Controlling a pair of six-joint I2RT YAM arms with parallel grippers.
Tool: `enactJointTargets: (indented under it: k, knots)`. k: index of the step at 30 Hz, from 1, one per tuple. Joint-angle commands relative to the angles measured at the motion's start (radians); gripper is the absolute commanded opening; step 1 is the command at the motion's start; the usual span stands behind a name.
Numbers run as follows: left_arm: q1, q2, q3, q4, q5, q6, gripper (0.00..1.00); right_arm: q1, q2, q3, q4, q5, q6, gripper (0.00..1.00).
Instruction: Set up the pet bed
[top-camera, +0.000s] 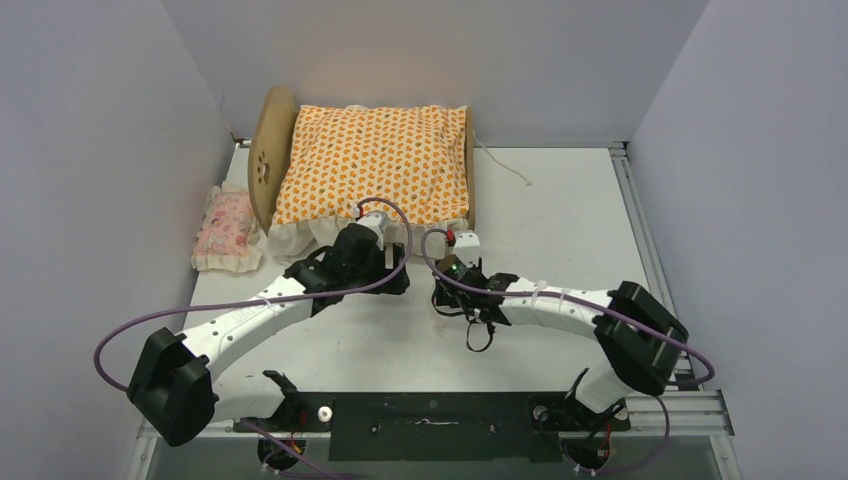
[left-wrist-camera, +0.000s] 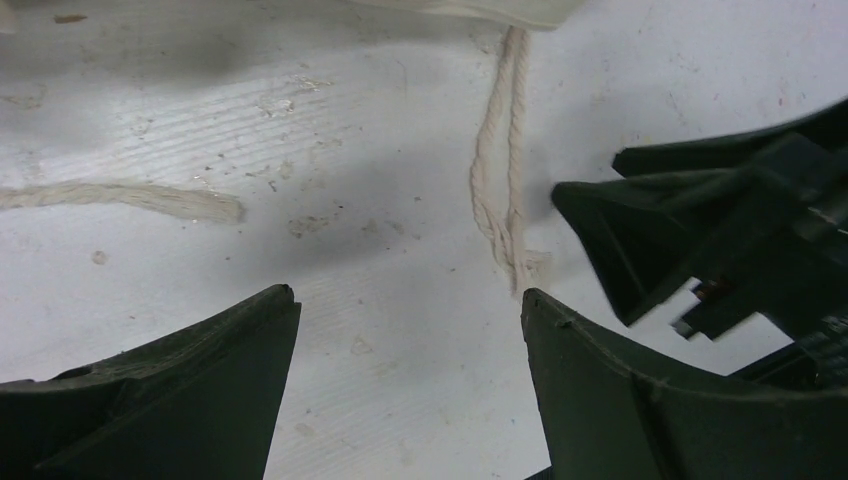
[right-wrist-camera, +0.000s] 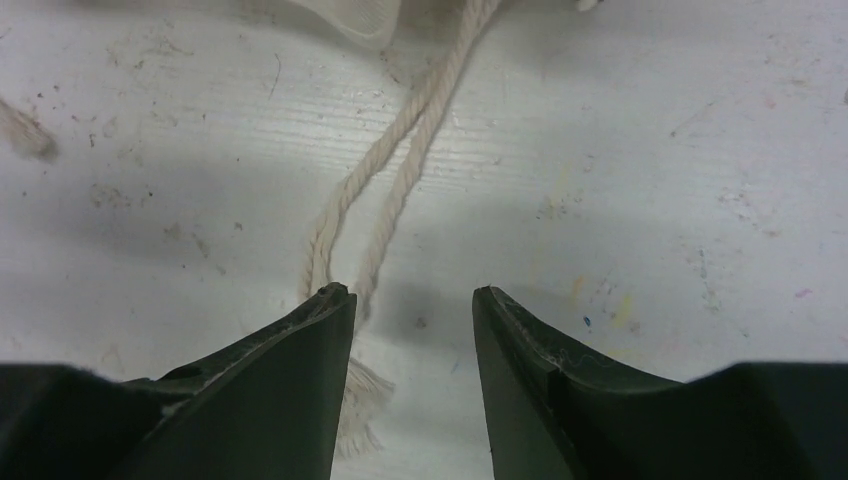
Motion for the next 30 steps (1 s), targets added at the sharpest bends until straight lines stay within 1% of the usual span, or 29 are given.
enactJointTargets:
  k: [1,4,10,13,17,18,20,24,26,30]
  knots:
    - [-0.053,0.004,0.007,0.064,-0.055,-0.041,0.80,0.007,0.109,0.077,0.107,0.019,0.028,0.49]
    - [-0.077,0.025,0.013,0.058,-0.089,-0.075,0.80,0.007,0.155,0.078,0.116,0.028,0.037,0.49]
    - [-0.111,0.066,0.029,0.060,-0.146,-0.149,0.80,0.007,0.184,0.028,0.099,0.038,0.015,0.37]
    - [-0.126,0.102,0.045,0.058,-0.165,-0.158,0.80,0.003,0.161,-0.016,0.084,0.036,0.000,0.26]
    - [-0.148,0.157,0.063,0.084,-0.173,-0.167,0.80,-0.026,0.086,-0.070,0.002,0.066,-0.001,0.08]
    - [-0.156,0.176,0.068,0.095,-0.172,-0.169,0.80,-0.045,0.056,-0.088,-0.014,0.062,0.004,0.06]
    - [-0.171,0.220,0.087,0.114,-0.174,-0.170,0.80,-0.092,-0.019,-0.133,-0.016,0.007,0.008,0.05]
    - [-0.207,0.330,0.146,0.153,-0.182,-0.170,0.80,-0.189,-0.158,-0.211,0.069,-0.163,-0.043,0.05]
    - [-0.225,0.393,0.182,0.172,-0.192,-0.170,0.80,-0.240,-0.195,-0.226,0.078,-0.230,-0.062,0.05]
    - [-0.253,0.515,0.274,0.177,-0.204,-0.178,0.79,-0.296,-0.225,-0.230,0.063,-0.284,-0.094,0.05]
